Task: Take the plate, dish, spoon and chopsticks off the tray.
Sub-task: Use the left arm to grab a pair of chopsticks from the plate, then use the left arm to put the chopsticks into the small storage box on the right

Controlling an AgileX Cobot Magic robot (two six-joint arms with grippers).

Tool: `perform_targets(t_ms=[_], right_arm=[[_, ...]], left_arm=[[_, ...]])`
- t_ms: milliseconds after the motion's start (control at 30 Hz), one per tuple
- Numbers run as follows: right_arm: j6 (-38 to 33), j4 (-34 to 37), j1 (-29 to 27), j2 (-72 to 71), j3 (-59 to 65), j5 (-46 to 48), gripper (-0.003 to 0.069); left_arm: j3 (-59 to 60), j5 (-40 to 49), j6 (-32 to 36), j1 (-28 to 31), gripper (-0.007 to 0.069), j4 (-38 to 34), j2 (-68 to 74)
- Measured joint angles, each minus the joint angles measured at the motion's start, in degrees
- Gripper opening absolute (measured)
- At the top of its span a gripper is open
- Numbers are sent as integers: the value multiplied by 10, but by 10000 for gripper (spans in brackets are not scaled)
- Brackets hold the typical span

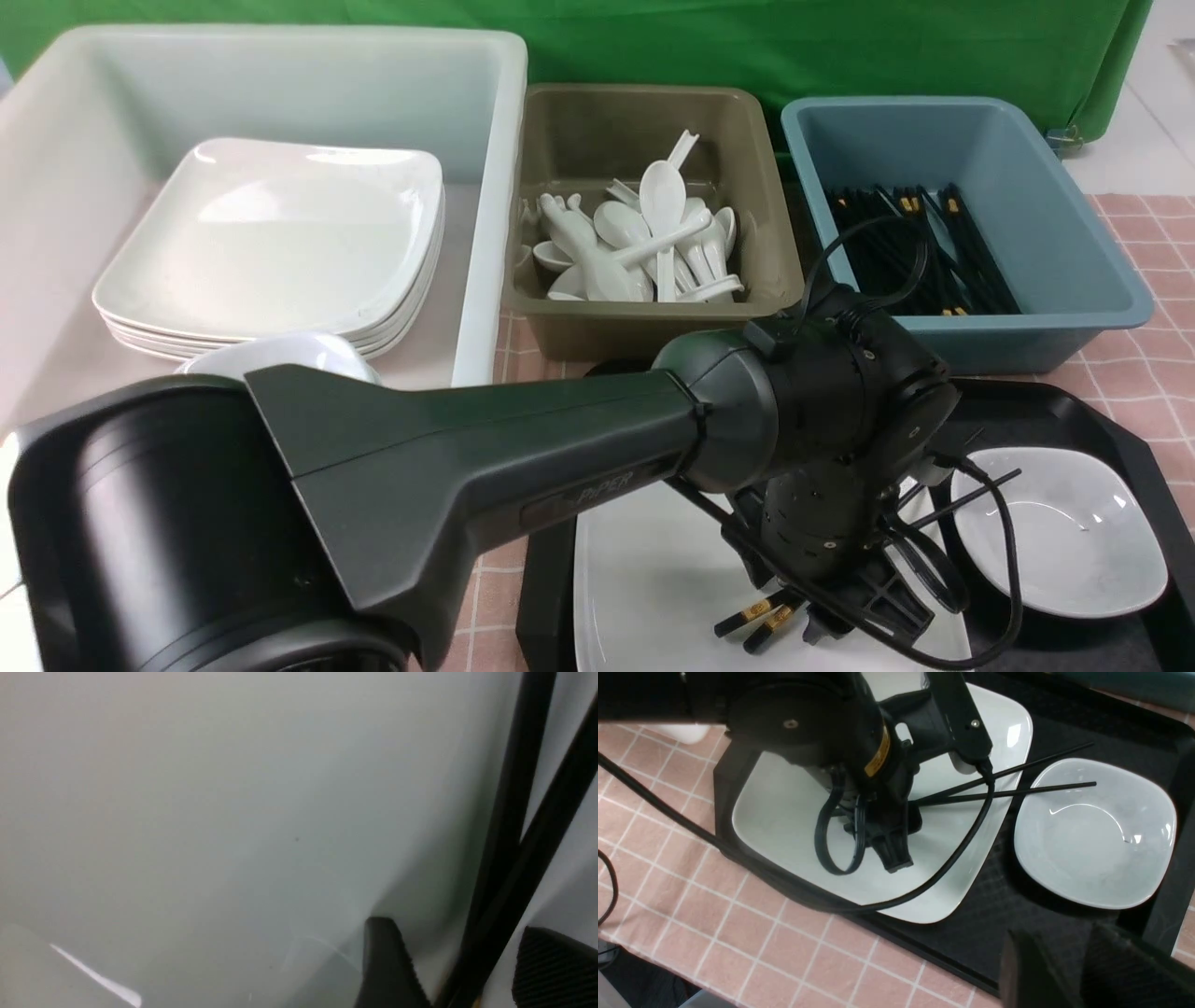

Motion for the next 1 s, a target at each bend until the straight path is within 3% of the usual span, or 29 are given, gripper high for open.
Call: perform_targets(t_ms=[67, 267, 500, 733, 1000], right_arm=[[0, 0, 0, 0, 0, 0, 242], [0, 0, 0, 0, 0, 0, 242], [0, 0, 0, 0, 0, 0, 242], [0, 0, 0, 0, 0, -1, 242], [1, 0, 0, -1, -2, -22, 242]], left_arm=[[-1, 1, -6, 0, 308, 1, 1], [-2, 11, -13, 0, 36, 0, 3], [-1, 39, -12, 1, 18, -21, -8], [-2, 55, 18, 1, 18, -102, -65], [-158, 75, -10, 40, 18, -163, -66]])
